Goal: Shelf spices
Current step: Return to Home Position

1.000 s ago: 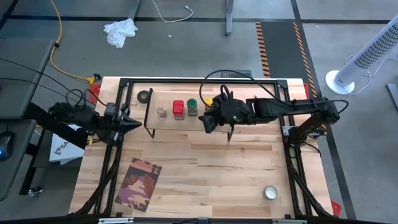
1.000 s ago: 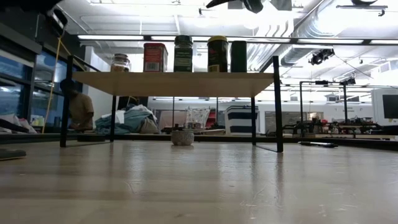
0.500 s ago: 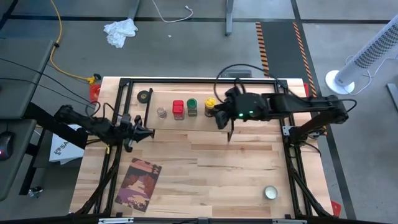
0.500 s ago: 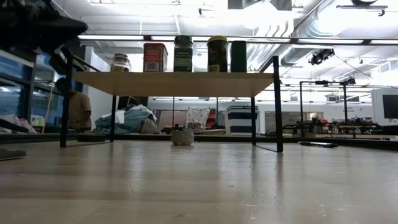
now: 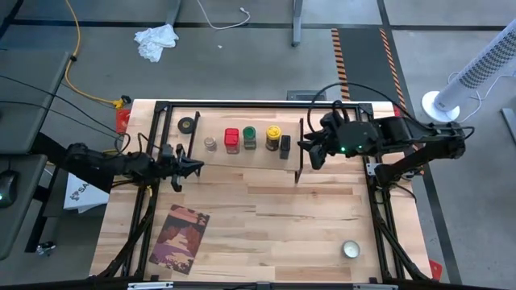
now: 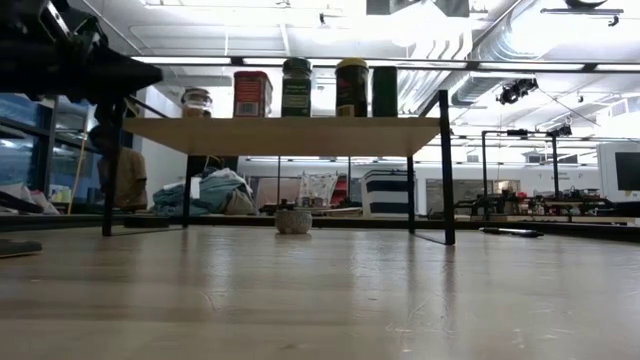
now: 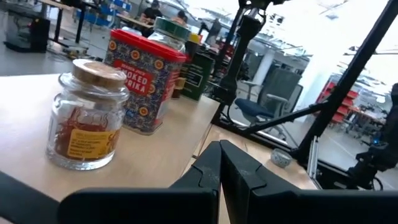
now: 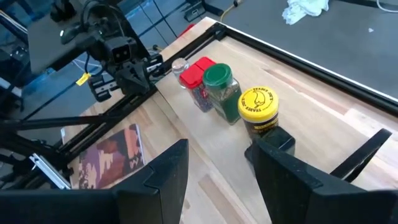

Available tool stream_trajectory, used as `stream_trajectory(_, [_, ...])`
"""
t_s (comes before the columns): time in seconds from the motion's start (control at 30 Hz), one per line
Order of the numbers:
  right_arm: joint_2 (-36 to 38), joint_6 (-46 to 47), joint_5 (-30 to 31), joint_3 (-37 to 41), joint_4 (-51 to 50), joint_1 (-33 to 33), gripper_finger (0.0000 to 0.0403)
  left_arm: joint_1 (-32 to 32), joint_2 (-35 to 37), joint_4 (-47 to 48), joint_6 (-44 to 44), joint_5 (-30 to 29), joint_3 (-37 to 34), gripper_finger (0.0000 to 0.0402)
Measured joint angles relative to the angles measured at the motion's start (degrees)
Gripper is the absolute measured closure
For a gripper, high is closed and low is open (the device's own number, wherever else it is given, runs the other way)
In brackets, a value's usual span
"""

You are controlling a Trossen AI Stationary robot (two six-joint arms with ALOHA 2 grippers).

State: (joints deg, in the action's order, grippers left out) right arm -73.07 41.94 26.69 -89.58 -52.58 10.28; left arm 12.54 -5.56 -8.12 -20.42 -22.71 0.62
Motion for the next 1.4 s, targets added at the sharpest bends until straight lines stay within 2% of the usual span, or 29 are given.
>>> stream_trajectory(0.2, [0.5, -1.2, 0.0, 0.0, 0.1, -0.6, 0.0231, -6.9, -0.8, 0.8, 0.5, 8.2, 0.0, 0.0401])
stream_trajectory(0.4, [0.4, -3.4, 0.0, 0.0, 0.1, -0.9, 0.0243, -8.2, -0.8, 0.5, -0.9, 12.1, 0.0, 0.0401])
stream_trajectory(0.47, [0.4, -3.4, -0.7, 0.1, 0.1, -0.2, 0.0276, -8.1, -0.8, 0.8, -0.9, 12.1, 0.0, 0.0401])
stream_trajectory(0.6, [0.8, -1.5, -1.7, 1.8, -0.8, 3.6, 0.0382, -8.1, -0.8, 0.9, -0.4, 11.6, 0.0, 0.0401])
stream_trajectory(0.67, [2.2, 1.7, 0.6, 4.4, -1.5, 6.6, 0.0387, -8.1, -0.8, 0.9, 0.1, 11.6, 0.0, 0.0401])
stream_trajectory(0.87, [12.5, 12.8, 11.2, 18.4, 2.6, 17.8, 0.0399, -8.1, -0.8, 1.0, 0.2, 11.4, 0.0, 0.0401])
stream_trajectory(1.03, [22.6, 11.0, 15.2, 32.3, 14.0, 21.7, 0.0401, -8.1, -0.8, 1.0, 0.1, 9.5, 0.0, 0.0401])
stream_trajectory(1.23, [35.7, -1.0, 13.1, 52.0, 33.1, 18.1, 0.0402, -8.1, -0.8, 1.0, 0.1, 9.1, 0.0, 0.0401])
stream_trajectory(1.33, [42.6, -7.4, 8.0, 62.0, 45.9, 14.1, 0.0402, -8.1, -0.8, 1.0, 0.1, 9.1, 0.0, 0.0401])
stream_trajectory(1.4, [46.7, -11.6, 1.7, 67.4, 53.7, 10.9, 0.0402, -8.1, -0.8, 1.0, 0.1, 9.1, 0.0, 0.0401])
